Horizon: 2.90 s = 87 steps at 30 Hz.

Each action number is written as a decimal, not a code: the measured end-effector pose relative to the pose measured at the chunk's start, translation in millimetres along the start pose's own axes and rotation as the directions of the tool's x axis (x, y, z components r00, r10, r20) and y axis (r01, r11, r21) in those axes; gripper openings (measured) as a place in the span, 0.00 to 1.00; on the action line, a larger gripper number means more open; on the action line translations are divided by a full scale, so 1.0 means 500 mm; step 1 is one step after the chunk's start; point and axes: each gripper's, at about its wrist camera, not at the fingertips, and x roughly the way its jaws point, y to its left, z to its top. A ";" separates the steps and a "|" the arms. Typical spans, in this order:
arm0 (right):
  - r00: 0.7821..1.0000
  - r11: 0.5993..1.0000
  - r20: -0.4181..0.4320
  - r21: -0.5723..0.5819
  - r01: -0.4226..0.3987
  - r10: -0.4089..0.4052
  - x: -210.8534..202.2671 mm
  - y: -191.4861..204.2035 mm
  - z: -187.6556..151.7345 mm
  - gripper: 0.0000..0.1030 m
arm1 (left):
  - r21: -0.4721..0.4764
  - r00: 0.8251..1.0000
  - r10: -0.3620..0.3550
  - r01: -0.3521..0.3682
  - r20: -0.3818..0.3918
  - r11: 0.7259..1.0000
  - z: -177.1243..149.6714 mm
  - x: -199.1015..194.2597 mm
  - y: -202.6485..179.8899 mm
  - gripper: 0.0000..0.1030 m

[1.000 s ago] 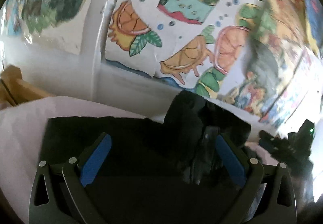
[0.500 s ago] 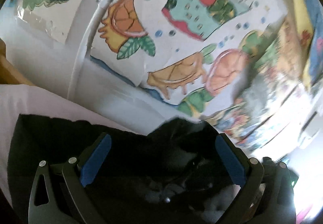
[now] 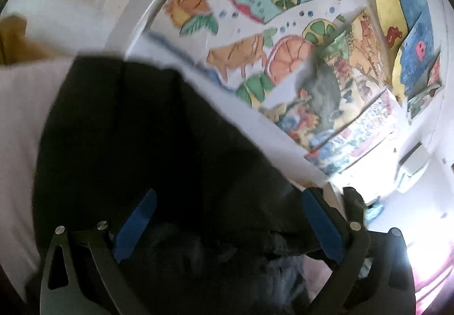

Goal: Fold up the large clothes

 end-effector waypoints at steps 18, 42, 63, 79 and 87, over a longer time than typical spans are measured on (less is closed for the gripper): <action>0.991 0.999 -0.127 0.027 0.042 -0.038 0.074 0.007 -0.093 0.08 | 0.183 0.982 0.187 -0.191 0.040 0.964 -0.128 0.049 0.013 0.12; 0.998 0.999 -0.069 0.034 -0.006 0.008 0.144 0.035 -0.025 0.23 | 0.466 0.947 0.245 -0.317 0.208 0.826 -0.169 0.022 -0.038 0.61; 0.974 0.990 -0.201 0.118 -0.079 0.102 0.307 -0.016 -0.054 0.23 | 0.522 0.873 0.446 -0.479 0.198 0.706 -0.177 0.223 0.023 0.76; 0.994 0.997 -0.109 0.075 -0.018 0.026 0.140 0.038 -0.067 0.60 | 0.483 0.881 0.423 -0.471 0.212 0.739 -0.253 0.067 -0.056 0.85; 0.989 0.989 -0.144 0.147 0.009 0.012 0.007 0.039 -0.093 0.66 | 0.452 0.896 0.428 -0.433 0.118 0.780 -0.300 -0.054 -0.103 0.85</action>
